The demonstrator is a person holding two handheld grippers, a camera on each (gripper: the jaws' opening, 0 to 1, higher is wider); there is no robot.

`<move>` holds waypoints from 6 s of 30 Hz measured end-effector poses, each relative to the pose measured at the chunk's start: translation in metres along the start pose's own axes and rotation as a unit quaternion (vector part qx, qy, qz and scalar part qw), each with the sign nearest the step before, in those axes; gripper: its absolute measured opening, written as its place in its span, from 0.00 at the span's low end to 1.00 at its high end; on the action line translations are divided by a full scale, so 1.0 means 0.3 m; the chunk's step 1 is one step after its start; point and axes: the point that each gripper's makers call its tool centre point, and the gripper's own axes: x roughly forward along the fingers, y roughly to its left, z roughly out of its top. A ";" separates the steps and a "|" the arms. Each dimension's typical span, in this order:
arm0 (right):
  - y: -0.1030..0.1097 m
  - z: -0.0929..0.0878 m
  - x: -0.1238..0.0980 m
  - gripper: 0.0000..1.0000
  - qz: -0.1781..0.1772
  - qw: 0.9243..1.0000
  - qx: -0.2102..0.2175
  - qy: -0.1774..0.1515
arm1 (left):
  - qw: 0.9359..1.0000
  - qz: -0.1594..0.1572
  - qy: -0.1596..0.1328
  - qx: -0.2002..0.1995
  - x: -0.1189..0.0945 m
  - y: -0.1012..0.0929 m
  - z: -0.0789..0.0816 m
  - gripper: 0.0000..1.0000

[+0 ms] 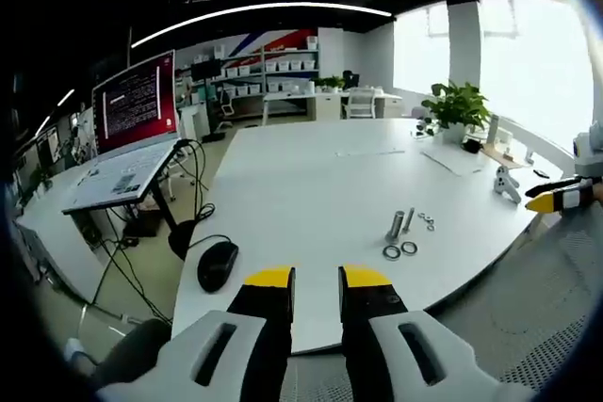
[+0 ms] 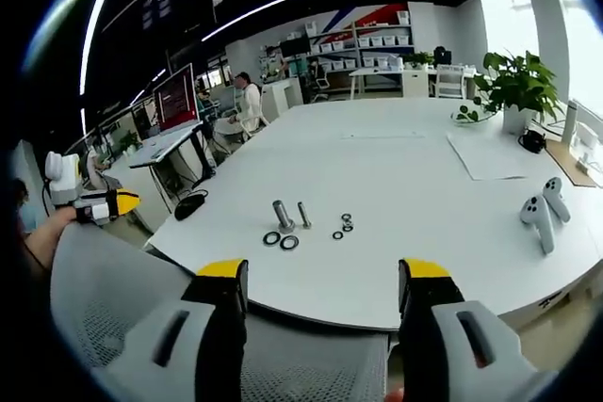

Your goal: Place the washer onto the threaded stud by aligning its center hole with the stud, sliding it down to the base, and recovering from edge contact or off-axis alignment until the washer reaches the visible bottom stop.

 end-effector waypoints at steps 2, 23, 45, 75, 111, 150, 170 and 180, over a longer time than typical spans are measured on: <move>-0.003 -0.003 0.001 0.67 -0.002 1.000 0.001 0.003 | 1.000 0.001 0.000 -0.001 0.000 0.001 0.000 0.16; 0.001 -0.008 0.000 0.66 0.004 1.000 0.009 0.005 | 1.000 0.002 0.007 -0.004 0.002 0.003 -0.011 0.15; 0.001 -0.011 0.000 0.66 0.004 1.000 0.014 0.007 | 1.000 0.000 0.012 0.000 0.000 0.000 -0.017 0.12; 0.000 -0.011 0.003 0.63 0.006 1.000 0.021 0.005 | 1.000 -0.004 0.016 0.003 0.001 -0.004 -0.019 0.12; 0.069 -0.010 0.017 0.51 0.100 0.994 -0.041 0.032 | 1.000 -0.008 0.011 -0.001 0.008 -0.003 -0.010 0.12; -0.027 -0.060 0.396 0.37 0.202 0.932 -0.225 0.198 | 1.000 0.007 0.011 -0.005 0.010 0.016 -0.012 0.11; -0.052 -0.164 0.635 0.34 0.212 0.894 -0.276 0.282 | 1.000 0.007 0.017 -0.012 0.009 0.018 -0.019 0.08; -0.053 -0.189 0.683 0.31 0.219 0.871 -0.312 0.308 | 1.000 0.009 0.014 -0.014 0.010 0.021 -0.017 0.07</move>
